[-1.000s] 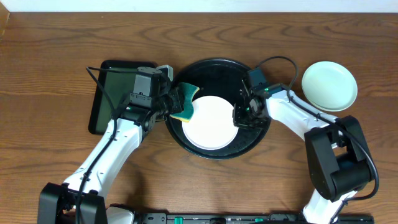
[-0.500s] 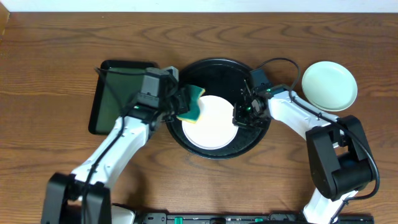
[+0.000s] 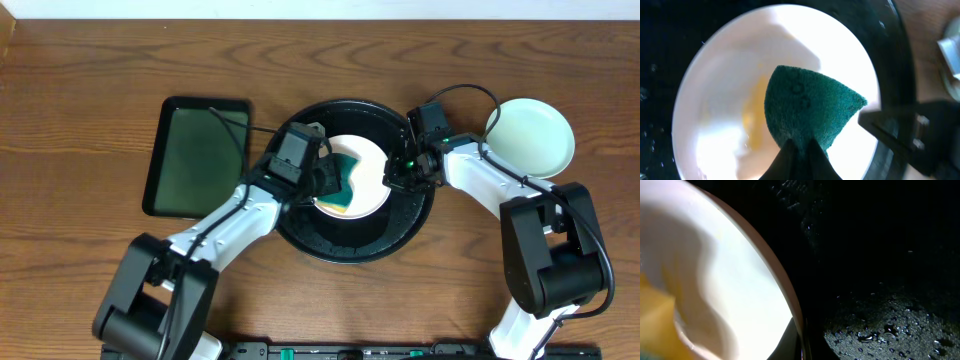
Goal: Clean dirty plates on tray and stack at the side
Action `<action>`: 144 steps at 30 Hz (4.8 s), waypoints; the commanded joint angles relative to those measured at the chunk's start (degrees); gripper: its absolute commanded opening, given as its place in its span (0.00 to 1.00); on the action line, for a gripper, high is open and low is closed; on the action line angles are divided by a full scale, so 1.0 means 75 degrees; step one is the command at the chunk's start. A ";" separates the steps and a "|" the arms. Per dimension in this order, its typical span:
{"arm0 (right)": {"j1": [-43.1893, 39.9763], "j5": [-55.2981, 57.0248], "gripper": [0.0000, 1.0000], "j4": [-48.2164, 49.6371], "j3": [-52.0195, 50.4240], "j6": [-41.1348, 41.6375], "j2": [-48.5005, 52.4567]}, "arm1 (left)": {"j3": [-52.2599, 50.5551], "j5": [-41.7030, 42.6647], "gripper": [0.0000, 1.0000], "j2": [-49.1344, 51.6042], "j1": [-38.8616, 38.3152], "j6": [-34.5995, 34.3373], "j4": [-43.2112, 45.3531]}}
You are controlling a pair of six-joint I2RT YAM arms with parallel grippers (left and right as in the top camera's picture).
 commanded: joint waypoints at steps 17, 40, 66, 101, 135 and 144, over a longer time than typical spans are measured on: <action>0.0291 0.0758 0.01 -0.0085 -0.0105 -0.0347 0.0230 | 0.0052 -0.3678 0.07 0.1617 -0.0583 0.0248 0.1040; 0.0291 0.0895 0.02 -0.0105 -0.0105 -0.0367 0.0230 | 0.0055 -0.2320 0.08 0.0163 -0.0600 -0.0545 0.0898; 0.0326 0.0898 0.02 -0.0140 -0.0105 -0.0396 0.0230 | 0.0055 -0.5776 0.07 0.1314 -0.0702 0.0391 0.0023; 0.0335 0.0898 0.02 -0.0195 -0.0105 -0.0455 0.0230 | 0.0055 -0.4261 0.07 0.1279 -0.0962 -0.0428 0.0309; 0.1096 0.4797 0.01 -0.2314 0.2346 -0.3252 -0.1679 | 0.0055 -0.1722 0.07 -0.1355 0.3086 0.1408 -0.1265; 0.2445 0.8096 0.01 -0.1722 0.2722 -0.5088 -0.1734 | 0.0055 -0.1725 0.07 -0.1355 0.4695 0.1384 -0.2049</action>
